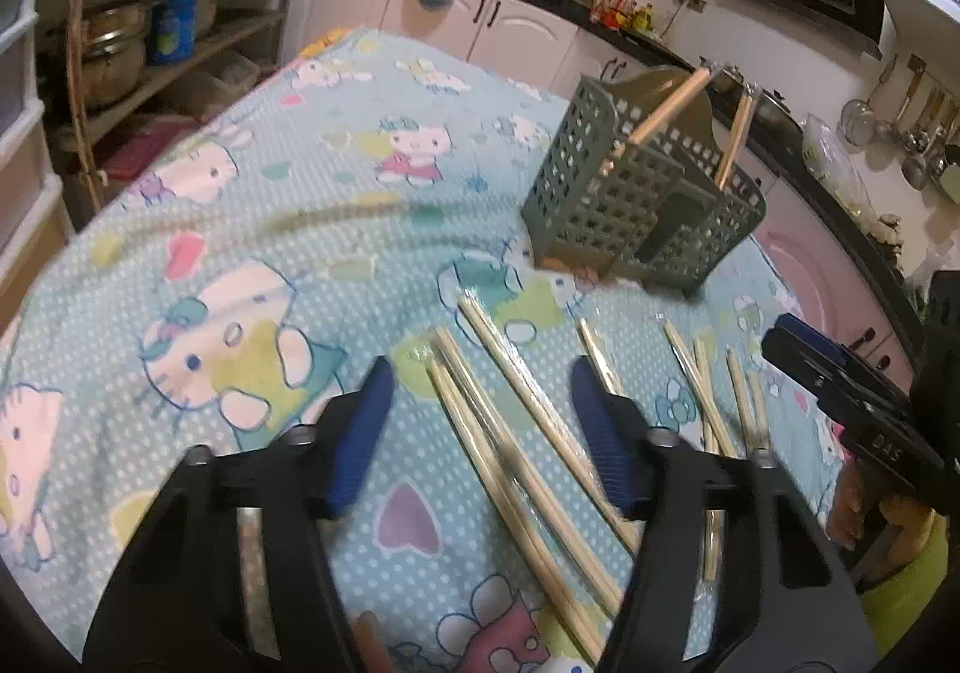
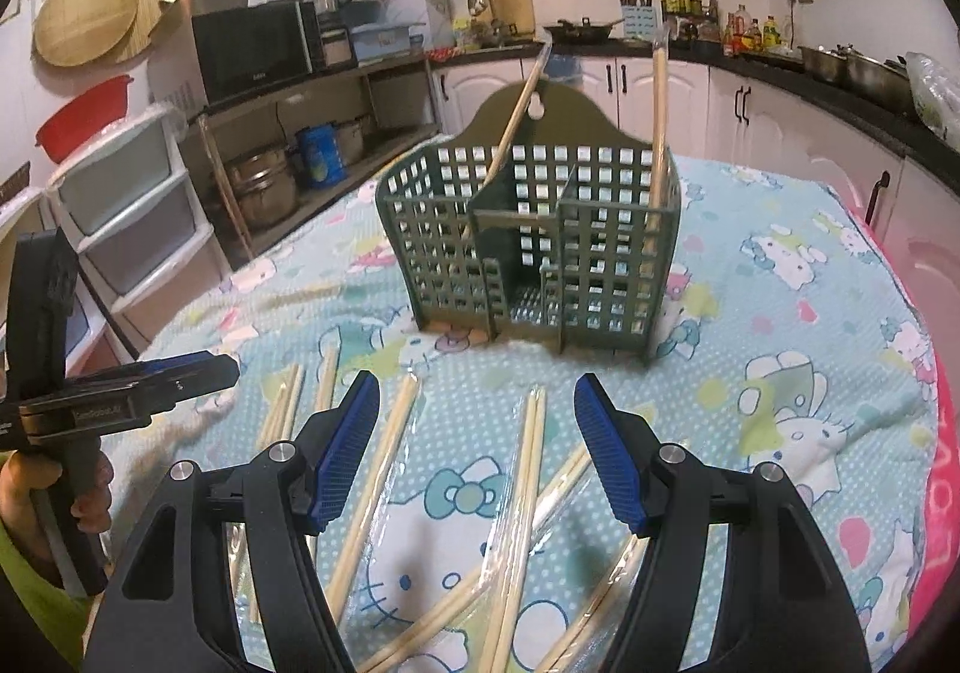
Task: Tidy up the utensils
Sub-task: 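Move both grippers back down to the remaining wrapped chopsticks, then close the right gripper on a wrapped chopstick while the left gripper grasps another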
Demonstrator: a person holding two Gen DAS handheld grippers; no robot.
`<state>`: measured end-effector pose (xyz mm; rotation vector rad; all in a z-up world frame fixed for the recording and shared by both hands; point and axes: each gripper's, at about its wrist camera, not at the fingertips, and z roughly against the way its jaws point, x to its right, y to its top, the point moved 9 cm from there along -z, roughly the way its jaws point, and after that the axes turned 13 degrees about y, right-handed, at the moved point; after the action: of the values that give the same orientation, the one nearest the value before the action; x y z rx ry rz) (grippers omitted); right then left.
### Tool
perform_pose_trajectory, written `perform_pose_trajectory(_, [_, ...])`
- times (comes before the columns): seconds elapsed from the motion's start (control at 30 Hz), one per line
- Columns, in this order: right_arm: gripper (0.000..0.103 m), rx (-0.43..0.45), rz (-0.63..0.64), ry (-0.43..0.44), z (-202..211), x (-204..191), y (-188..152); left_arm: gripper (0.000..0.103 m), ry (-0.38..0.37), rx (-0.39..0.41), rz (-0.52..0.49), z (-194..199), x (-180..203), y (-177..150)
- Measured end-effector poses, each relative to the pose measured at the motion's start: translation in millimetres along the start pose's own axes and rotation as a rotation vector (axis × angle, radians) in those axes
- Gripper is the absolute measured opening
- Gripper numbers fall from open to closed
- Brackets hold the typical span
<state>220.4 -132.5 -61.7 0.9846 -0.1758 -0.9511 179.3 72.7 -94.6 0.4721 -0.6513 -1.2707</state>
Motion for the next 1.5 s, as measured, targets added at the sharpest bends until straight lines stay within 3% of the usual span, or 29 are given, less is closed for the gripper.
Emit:
perform_pose_trajectory(0.07, [0.065, -0.012, 0.0, 0.0, -3, 0, -2, 0.04, -0.01, -0.022, -0.006, -4, 2, -6])
perform_pose_trajectory(0.13, [0.065, -0.023, 0.002, -0.003, -6, 0, -5, 0.028, -0.019, -0.045, -0.008, -8, 2, -14])
perform_pose_trajectory(0.2, [0.065, -0.027, 0.001, -0.001, -8, 0, -6, 0.024, -0.022, -0.068, -0.004, -11, 1, -20])
perform_pose_trajectory(0.67, [0.065, -0.051, -0.019, -0.017, -20, 13, -9, 0.019, 0.071, -0.134, -0.052, -37, 4, -31])
perform_pose_trajectory(0.93, [0.064, -0.179, 0.003, -0.075, -43, 31, -16, 0.016, 0.104, -0.126, -0.055, -50, 6, -19])
perform_pose_trajectory(1.0, [0.057, -0.208, 0.013, -0.083, -52, 33, -17, 0.015, 0.1, -0.128, -0.044, -51, 4, -17])
perform_pose_trajectory(1.37, [0.037, -0.317, 0.048, -0.111, -94, 41, -17, 0.012, 0.087, -0.137, -0.006, -59, -3, -7])
perform_pose_trajectory(1.43, [0.029, -0.321, 0.055, -0.108, -98, 40, -16, 0.012, 0.086, -0.139, 0.0, -61, -3, -5])
perform_pose_trajectory(1.5, [0.014, -0.322, 0.066, -0.1, -100, 36, -14, 0.012, 0.087, -0.139, 0.003, -62, -4, -3])
